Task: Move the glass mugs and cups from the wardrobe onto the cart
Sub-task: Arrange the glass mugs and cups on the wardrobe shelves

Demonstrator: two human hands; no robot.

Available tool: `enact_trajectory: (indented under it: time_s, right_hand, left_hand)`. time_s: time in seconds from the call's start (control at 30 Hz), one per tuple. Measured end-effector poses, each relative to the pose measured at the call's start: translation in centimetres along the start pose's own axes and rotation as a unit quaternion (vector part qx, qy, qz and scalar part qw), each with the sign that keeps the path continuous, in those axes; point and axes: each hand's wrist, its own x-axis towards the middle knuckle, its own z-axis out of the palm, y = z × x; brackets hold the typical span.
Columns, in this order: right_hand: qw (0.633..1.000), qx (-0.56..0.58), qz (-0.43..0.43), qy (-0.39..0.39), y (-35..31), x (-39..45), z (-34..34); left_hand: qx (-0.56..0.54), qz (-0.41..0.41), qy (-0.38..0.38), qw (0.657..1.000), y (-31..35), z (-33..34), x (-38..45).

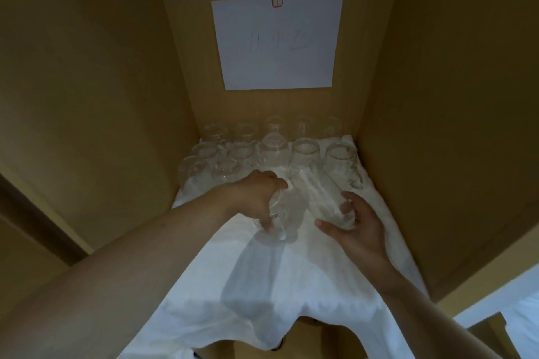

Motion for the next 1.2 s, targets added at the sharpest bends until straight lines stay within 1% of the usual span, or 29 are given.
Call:
enact_trajectory:
  time_s: [0.07, 0.13, 0.2, 0.33, 0.47, 0.67, 0.93, 1.07, 1.2]
  right_hand:
    - [0.999, 0.004, -0.044, 0.025, -1.6, 0.9, -0.7]
    - [0.995, -0.004, -0.087, 0.042, -3.2, 2.1, -1.4]
    - [0.992, -0.029, -0.114, 0.041, -4.6, 3.4, -1.9]
    - [0.987, -0.113, -0.11, -0.01, -7.0, 5.5, -1.9]
    - [0.964, -0.218, -0.124, -0.081, -8.2, 6.5, -0.9]
    - [0.949, -0.251, -0.114, -0.154, -8.4, 8.1, 2.2]
    - [0.939, -0.265, -0.116, -0.184, -7.6, 9.5, 4.8]
    - [0.935, -0.28, -0.115, -0.184, -7.3, 10.0, 4.9]
    - [0.931, -0.289, -0.111, -0.192, -7.2, 9.9, 4.8]
  left_hand:
    - [0.023, 0.002, -0.002, 1.0, -0.3, -0.3, 0.2]
    - [0.019, 0.003, 0.029, 0.999, -0.6, -0.3, 0.6]
    - [0.013, 0.004, 0.054, 0.998, -0.8, -0.4, 1.0]
    - [0.042, -0.016, 0.085, 0.995, -1.0, -0.2, 2.1]
    - [0.065, -0.031, 0.089, 0.993, -1.8, -0.3, 3.0]
    - [0.065, -0.026, 0.117, 0.991, -2.5, -0.2, 3.7]
    - [0.073, -0.039, 0.159, 0.984, -2.3, 0.2, 4.1]
    - [0.08, -0.061, 0.169, 0.98, -1.8, 0.3, 4.3]
    - [0.054, -0.094, 0.171, 0.979, -1.2, 0.6, 4.7]
